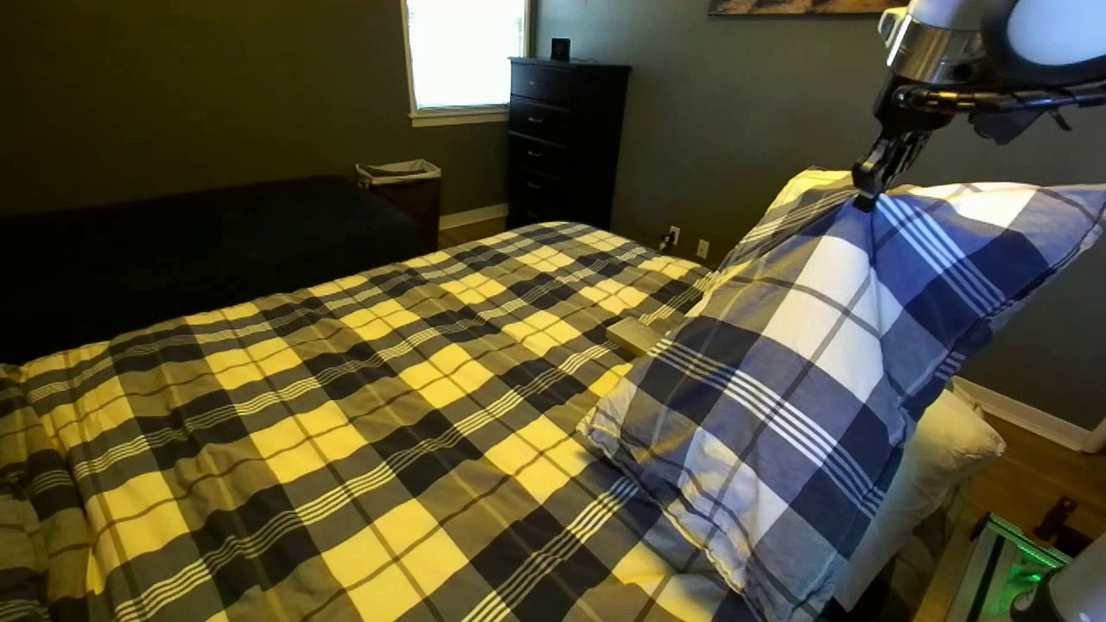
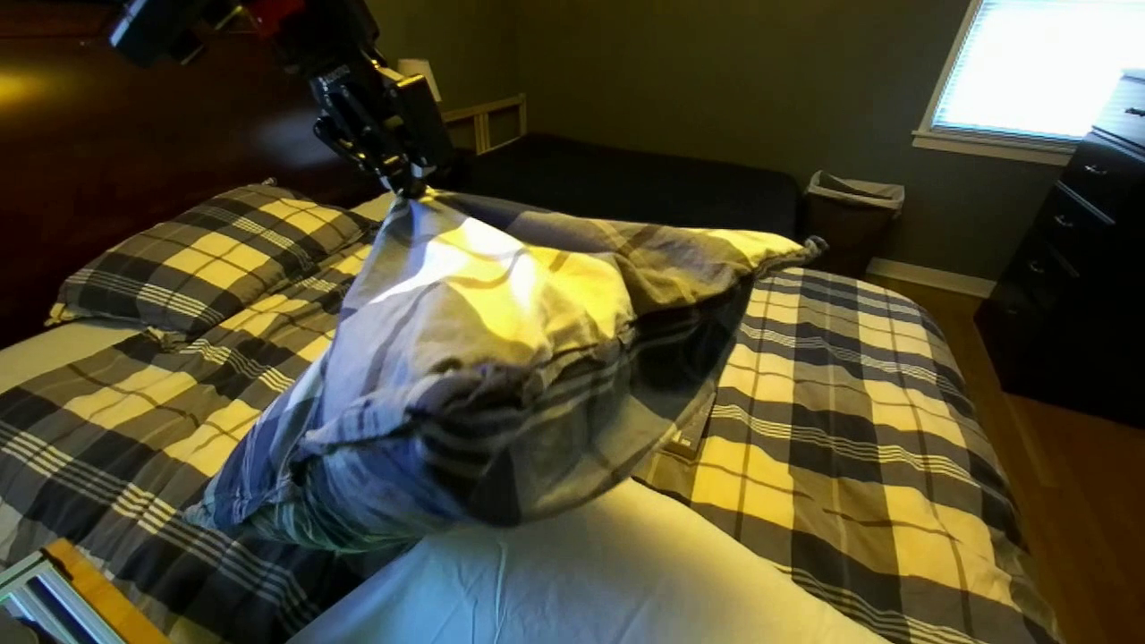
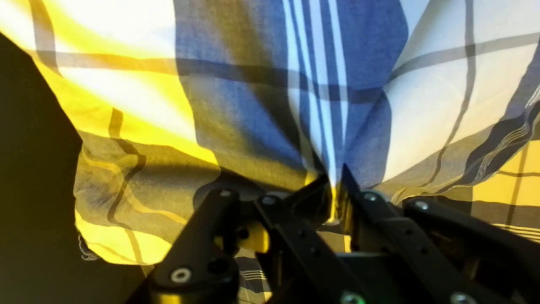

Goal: Put the checkered pillow on top of the white pillow

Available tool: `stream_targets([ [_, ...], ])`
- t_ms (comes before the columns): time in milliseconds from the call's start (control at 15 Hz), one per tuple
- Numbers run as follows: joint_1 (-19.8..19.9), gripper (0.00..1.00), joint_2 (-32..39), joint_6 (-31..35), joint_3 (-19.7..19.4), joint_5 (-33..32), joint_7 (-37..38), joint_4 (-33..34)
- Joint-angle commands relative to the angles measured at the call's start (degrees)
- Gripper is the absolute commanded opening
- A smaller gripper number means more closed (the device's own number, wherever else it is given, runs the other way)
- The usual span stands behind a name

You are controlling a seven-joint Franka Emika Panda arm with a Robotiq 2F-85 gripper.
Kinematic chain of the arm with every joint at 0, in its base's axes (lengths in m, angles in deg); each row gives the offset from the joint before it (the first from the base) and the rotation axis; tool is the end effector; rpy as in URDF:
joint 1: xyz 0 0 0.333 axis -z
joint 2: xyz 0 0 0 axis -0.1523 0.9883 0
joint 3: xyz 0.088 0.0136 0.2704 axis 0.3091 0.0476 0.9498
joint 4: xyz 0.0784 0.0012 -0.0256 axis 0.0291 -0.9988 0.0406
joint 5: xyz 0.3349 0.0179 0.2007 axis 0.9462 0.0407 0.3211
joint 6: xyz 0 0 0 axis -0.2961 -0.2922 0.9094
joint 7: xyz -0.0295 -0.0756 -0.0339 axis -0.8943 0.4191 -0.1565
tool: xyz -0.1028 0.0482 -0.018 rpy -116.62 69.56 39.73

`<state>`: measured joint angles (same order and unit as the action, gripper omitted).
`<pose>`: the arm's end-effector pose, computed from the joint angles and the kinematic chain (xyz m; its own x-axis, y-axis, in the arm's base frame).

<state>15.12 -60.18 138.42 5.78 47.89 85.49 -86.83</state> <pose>0.3637 -0.0840 0.5394 0.9834 0.0018 0.1816 -0.0677 -0.9243 0.3756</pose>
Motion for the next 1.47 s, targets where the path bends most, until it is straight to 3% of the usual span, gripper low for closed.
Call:
stream_targets([
  [0, 1.53, 0.01, -4.24, 3.84, -3.8, -3.53, -4.26, -1.99],
  [600, 3.57, 0.01, -3.97, 13.06, -11.71, -2.62, -14.51, -5.49],
  [1000, 5.51, 0.01, -3.66, 12.52, -14.08, -3.3, -19.23, -5.03],
  [1400, 9.38, 0.01, -1.96, 14.55, -15.93, -5.42, -19.4, -4.85],
])
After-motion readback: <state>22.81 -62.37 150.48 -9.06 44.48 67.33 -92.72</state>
